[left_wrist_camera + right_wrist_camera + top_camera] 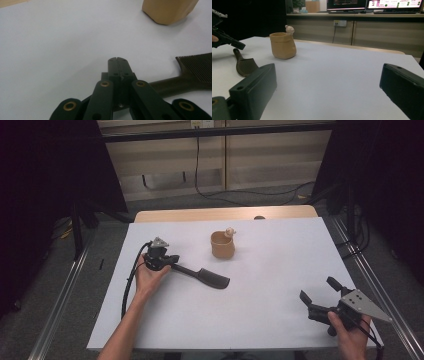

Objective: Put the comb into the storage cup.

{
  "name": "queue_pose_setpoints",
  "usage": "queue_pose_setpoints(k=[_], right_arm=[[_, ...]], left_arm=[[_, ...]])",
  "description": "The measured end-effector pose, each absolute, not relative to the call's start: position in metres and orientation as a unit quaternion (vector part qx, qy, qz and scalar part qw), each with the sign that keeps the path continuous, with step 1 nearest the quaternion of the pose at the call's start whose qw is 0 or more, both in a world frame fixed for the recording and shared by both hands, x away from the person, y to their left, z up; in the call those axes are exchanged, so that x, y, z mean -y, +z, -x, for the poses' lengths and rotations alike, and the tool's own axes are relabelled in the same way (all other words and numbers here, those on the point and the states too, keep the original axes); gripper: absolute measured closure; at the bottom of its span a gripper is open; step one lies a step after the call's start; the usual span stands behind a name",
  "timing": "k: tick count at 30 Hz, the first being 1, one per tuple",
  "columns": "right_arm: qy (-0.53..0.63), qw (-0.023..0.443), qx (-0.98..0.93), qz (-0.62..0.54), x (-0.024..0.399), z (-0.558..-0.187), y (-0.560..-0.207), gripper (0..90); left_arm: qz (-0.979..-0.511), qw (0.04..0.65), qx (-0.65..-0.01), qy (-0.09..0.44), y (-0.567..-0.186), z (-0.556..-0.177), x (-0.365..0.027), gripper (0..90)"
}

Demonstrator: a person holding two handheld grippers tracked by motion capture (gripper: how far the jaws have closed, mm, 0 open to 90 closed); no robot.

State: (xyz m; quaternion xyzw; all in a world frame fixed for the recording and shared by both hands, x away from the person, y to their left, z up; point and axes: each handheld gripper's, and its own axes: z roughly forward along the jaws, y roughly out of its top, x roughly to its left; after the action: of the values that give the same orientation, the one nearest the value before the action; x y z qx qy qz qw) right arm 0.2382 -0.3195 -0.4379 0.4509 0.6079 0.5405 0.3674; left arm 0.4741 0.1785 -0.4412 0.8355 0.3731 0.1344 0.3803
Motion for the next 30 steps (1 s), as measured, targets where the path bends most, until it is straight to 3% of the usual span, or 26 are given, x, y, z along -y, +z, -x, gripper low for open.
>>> queue_pose_setpoints(k=[30], right_arm=[[0.540,0.366,-0.609,-0.451,0.3198,-0.2380,-0.4378,0.2]], left_arm=[[-0.851,0.353,-0.369,0.123,-0.4454,-0.4749,-0.1779,90.0]])
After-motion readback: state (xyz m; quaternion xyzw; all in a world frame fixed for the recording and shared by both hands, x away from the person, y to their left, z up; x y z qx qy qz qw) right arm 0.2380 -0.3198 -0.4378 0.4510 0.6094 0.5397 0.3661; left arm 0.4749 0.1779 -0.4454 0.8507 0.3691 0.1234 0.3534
